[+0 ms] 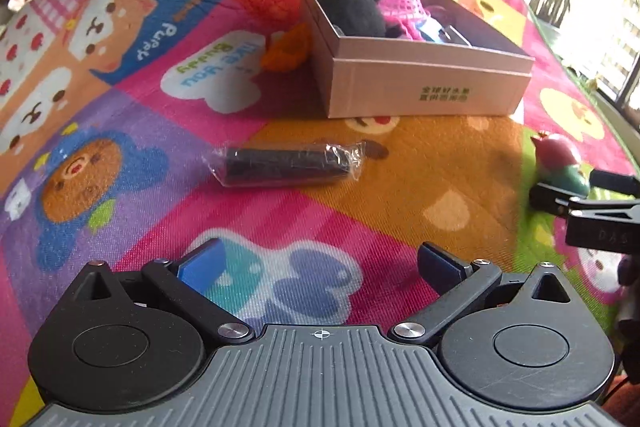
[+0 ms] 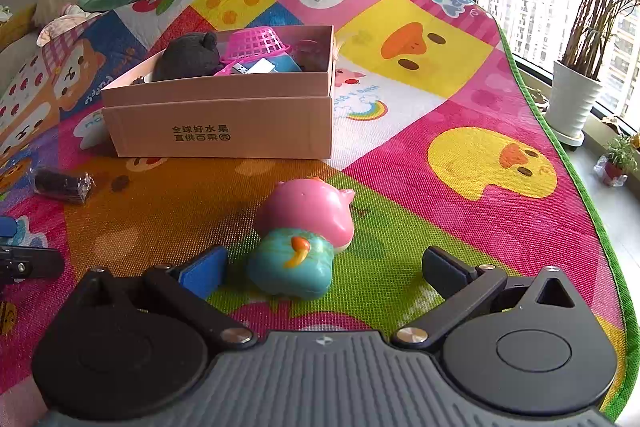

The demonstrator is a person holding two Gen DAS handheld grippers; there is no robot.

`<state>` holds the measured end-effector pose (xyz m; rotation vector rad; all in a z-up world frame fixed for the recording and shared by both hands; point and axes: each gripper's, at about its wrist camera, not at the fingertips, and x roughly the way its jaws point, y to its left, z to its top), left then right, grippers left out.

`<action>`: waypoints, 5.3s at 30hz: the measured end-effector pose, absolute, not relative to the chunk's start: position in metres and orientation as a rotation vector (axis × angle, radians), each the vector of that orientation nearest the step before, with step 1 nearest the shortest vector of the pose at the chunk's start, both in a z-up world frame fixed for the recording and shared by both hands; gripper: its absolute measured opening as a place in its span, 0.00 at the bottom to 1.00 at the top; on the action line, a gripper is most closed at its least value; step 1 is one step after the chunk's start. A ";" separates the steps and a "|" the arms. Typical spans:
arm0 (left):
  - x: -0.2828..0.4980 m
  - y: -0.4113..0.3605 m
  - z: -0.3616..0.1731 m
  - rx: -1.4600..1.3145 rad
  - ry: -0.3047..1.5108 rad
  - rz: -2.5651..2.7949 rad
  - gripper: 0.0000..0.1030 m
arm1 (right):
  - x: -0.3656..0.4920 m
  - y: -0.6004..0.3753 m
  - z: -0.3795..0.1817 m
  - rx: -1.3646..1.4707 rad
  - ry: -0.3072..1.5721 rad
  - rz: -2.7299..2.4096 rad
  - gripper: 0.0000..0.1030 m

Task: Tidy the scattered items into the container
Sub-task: 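Grasp the black plastic-wrapped tube with the left tool, then drop the tube into the box with left tool while right tool drops the figure in, then grasp the orange cup beside the box with the right tool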

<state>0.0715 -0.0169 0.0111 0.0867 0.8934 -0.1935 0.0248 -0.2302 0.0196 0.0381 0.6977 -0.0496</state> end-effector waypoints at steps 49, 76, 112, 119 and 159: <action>0.045 -0.013 0.028 0.133 0.669 -0.343 0.89 | 0.051 -0.224 0.042 0.015 0.830 0.071 0.47; 0.168 -0.077 0.088 0.171 0.436 -0.483 0.90 | 0.103 -0.231 0.215 0.043 0.501 0.188 0.47; 0.116 0.068 0.007 -0.188 0.624 -0.224 1.00 | 0.201 -0.094 0.145 -0.167 0.821 0.307 0.23; 0.116 0.073 0.004 -0.232 0.633 -0.222 1.00 | 0.219 -0.002 0.092 -0.537 0.847 0.372 0.23; 0.130 0.048 0.004 -0.071 0.703 -0.180 1.00 | 0.054 -0.209 0.061 -0.052 0.640 0.097 0.82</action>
